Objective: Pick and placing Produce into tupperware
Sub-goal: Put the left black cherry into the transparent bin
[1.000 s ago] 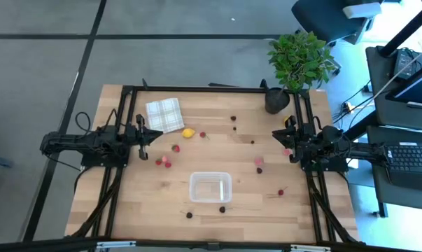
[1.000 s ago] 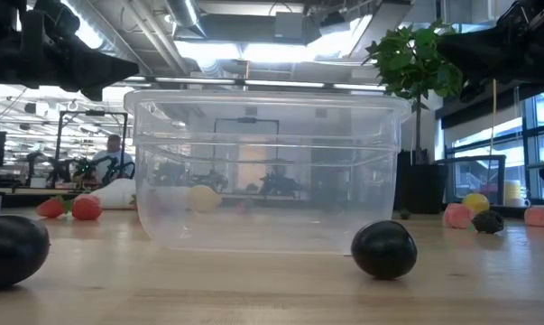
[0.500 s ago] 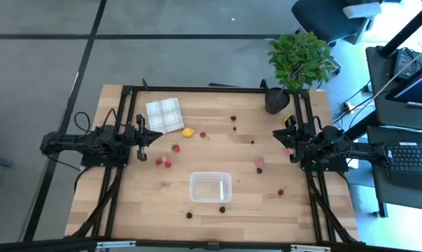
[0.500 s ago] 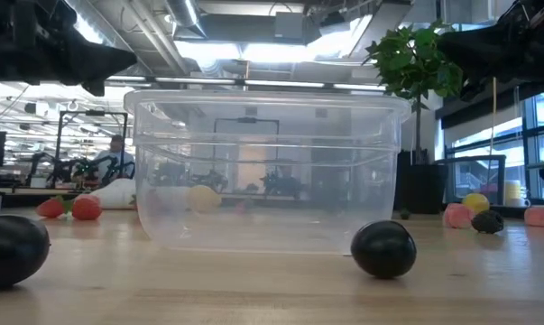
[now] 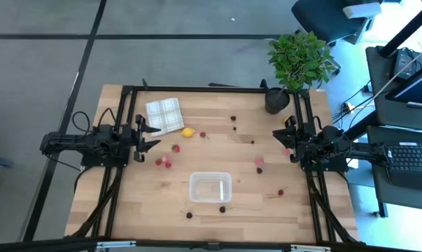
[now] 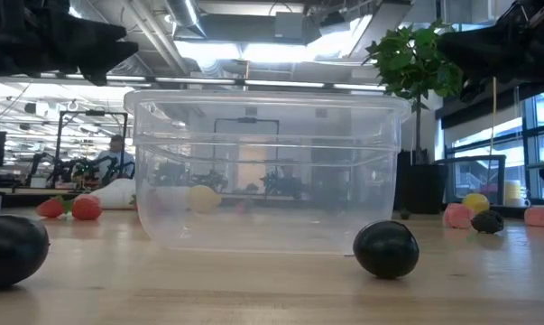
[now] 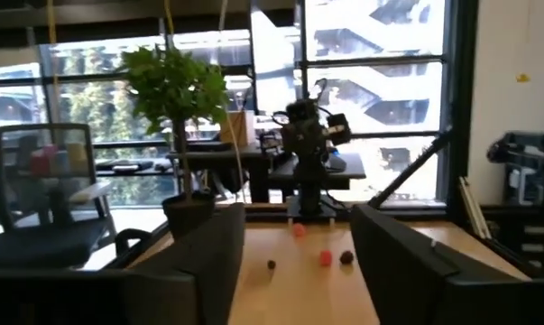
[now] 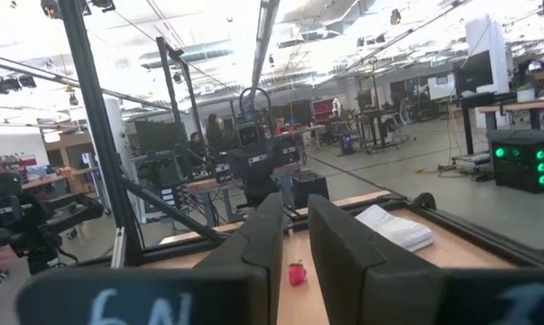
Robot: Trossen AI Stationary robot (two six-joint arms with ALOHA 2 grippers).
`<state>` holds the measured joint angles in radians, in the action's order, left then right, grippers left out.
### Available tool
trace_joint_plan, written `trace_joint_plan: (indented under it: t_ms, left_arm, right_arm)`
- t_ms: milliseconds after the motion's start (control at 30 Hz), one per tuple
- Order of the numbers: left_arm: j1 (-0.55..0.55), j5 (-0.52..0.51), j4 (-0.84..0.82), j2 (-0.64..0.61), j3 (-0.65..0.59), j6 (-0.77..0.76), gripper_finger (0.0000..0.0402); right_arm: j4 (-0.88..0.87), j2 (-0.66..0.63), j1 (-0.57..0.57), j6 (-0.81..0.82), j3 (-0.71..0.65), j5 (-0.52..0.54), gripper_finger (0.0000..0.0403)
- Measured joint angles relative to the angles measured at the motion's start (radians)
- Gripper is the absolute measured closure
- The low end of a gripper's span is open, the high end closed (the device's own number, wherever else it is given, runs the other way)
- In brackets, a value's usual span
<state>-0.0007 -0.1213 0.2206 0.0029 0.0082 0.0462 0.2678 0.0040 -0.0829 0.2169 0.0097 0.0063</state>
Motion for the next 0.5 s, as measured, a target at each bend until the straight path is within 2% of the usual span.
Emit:
trace_joint_plan:
  t_ms: [167,333,433,500]
  left_arm:
    - [0.000,0.032,0.042,0.000,0.006,-0.010,0.0177]
    - [-0.002,0.201,0.036,0.040,0.080,0.043,0.0182]
    - [-0.019,0.290,0.040,0.116,0.155,0.087,0.0183]
    - [-0.042,0.305,0.024,0.205,0.214,0.123,0.0183]
  right_arm:
    - [-0.005,0.000,0.000,0.054,0.000,0.000,0.0343]
    - [-0.004,0.000,0.000,0.030,0.000,0.000,0.0343]
    - [-0.001,0.000,0.000,-0.012,0.000,0.001,0.0343]
    - [0.008,0.000,0.000,-0.016,0.000,0.001,0.0343]
